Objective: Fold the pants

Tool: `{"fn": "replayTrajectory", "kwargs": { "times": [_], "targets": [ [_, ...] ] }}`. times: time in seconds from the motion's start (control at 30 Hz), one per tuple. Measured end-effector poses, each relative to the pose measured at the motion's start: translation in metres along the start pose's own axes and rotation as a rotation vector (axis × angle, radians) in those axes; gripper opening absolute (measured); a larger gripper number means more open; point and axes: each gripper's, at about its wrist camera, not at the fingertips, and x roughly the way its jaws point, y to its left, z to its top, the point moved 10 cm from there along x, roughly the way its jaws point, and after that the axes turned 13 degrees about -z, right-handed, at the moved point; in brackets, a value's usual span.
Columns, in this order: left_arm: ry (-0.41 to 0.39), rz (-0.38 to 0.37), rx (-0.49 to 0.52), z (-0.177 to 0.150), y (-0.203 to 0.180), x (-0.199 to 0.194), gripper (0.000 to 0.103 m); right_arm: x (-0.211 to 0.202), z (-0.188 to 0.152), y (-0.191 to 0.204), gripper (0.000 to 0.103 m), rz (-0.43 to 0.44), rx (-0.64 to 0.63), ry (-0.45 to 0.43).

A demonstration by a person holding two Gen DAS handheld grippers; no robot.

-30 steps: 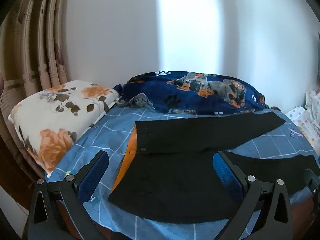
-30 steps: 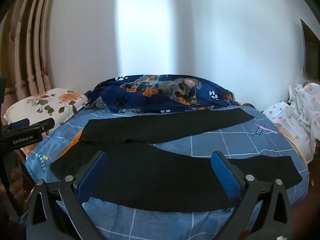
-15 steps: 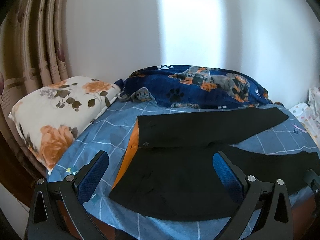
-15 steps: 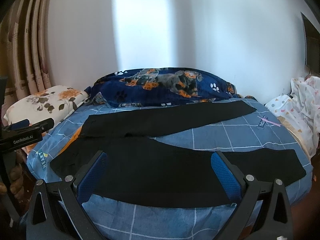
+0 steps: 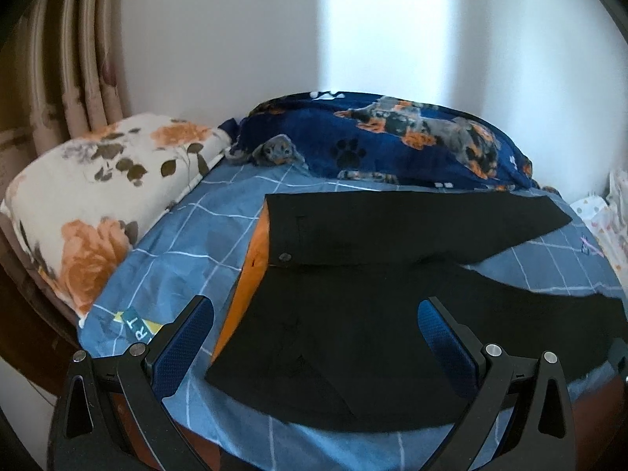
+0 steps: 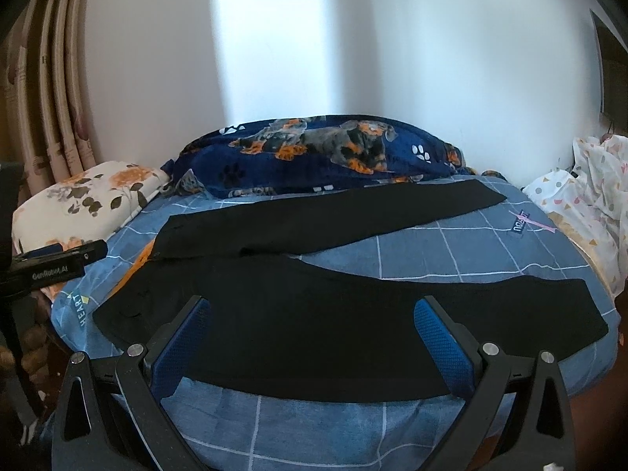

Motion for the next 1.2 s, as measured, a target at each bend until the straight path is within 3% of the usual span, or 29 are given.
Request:
{"fn": "replayTrajectory", "kwargs": {
  "times": [0.13, 0.27, 0.47, 0.53, 0.6, 0.63, 0.97, 1.2],
  "targets": [
    [-0.023, -0.011, 0.014, 0.019, 0.022, 0.017, 0.103, 0.011, -0.003, 0.002, 0.103, 0.008, 0.000, 0.031],
    [-0.068, -0.121, 0.041, 0.041, 0.040, 0.041, 0.103, 0.026, -0.010, 0.005, 0.103, 0.012, -0.008, 0.071],
    [0.099, -0.229, -0.018, 0.065, 0.081, 0.118, 0.102, 0.057, -0.018, 0.008, 0.103, 0.004, -0.014, 0.139],
    [0.114, -0.234, -0.028, 0.073, 0.094, 0.139, 0.093, 0.066, -0.021, 0.009, 0.103, 0.003, -0.014, 0.162],
    [0.168, -0.256, -0.041, 0.079, 0.105, 0.170, 0.075, 0.078, -0.024, 0.011, 0.103, 0.001, -0.014, 0.191],
    [0.193, -0.269, -0.049, 0.079, 0.111, 0.182, 0.073, 0.082, -0.026, 0.011, 0.103, 0.000, -0.015, 0.201],
    [0.353, -0.342, -0.150, 0.078, 0.157, 0.281, 0.072, 0.119, -0.041, 0.018, 0.103, -0.006, -0.038, 0.289],
    [0.369, -0.525, -0.177, 0.090, 0.141, 0.296, 0.072, 0.138, -0.049, 0.014, 0.103, -0.015, -0.009, 0.352]
  ]
}}
